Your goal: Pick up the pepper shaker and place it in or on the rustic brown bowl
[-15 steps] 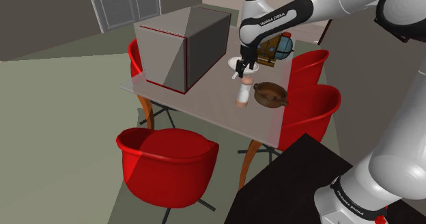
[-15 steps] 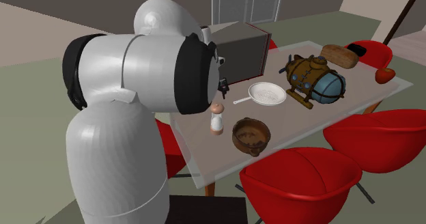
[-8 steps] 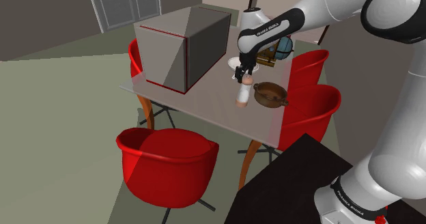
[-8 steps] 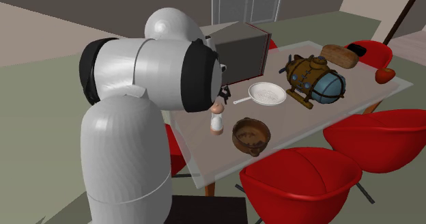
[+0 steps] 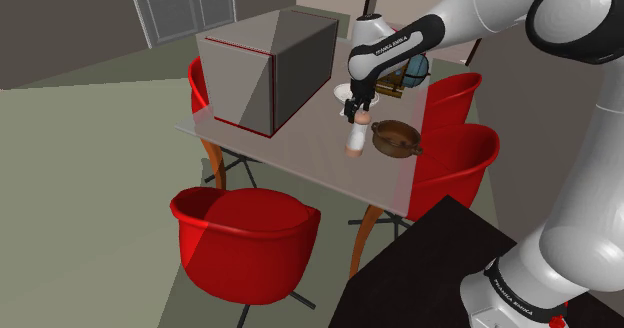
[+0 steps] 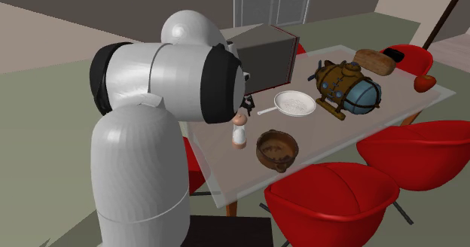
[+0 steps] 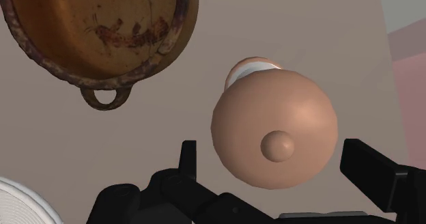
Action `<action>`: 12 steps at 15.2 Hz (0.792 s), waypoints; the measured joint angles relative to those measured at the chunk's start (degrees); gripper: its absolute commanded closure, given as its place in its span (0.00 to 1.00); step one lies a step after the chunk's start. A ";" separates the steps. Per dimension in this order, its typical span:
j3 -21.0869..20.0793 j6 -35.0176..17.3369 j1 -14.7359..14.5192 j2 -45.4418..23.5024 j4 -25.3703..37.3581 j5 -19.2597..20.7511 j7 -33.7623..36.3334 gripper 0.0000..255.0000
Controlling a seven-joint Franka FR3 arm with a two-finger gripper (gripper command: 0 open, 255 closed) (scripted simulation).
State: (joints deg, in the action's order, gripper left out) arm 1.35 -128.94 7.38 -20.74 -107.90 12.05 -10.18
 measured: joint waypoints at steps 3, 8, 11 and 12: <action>0.00 -0.02 0.00 0.03 0.00 0.01 0.01 1.00; 0.01 -0.01 0.00 0.04 0.00 0.02 0.01 1.00; 0.00 0.27 0.01 0.21 0.08 -0.03 -0.06 1.00; -0.02 0.74 0.02 0.62 0.14 -0.09 -0.18 1.00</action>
State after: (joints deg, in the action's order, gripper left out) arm 1.33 -128.20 7.40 -20.12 -107.76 11.95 -10.35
